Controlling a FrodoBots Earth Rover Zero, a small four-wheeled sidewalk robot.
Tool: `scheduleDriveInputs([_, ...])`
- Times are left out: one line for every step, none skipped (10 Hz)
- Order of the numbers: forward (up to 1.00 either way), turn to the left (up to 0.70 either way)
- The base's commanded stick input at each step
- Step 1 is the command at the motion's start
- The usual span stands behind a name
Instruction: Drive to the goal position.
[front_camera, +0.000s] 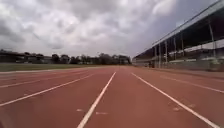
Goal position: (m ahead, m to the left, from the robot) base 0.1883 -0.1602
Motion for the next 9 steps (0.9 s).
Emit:
scheduleDriveInputs([0.45,0.00])
scheduleDriveInputs([0.45,0.00])
scheduleDriveInputs([0.45,0.00])
scheduleDriveInputs([0.45,0.00])
scheduleDriveInputs([0.45,0.00])
scheduleDriveInputs([0.45,0.00])
scheduleDriveInputs([0.45,0.00])
scheduleDriveInputs([0.45,0.00])
scheduleDriveInputs([0.45,0.00])
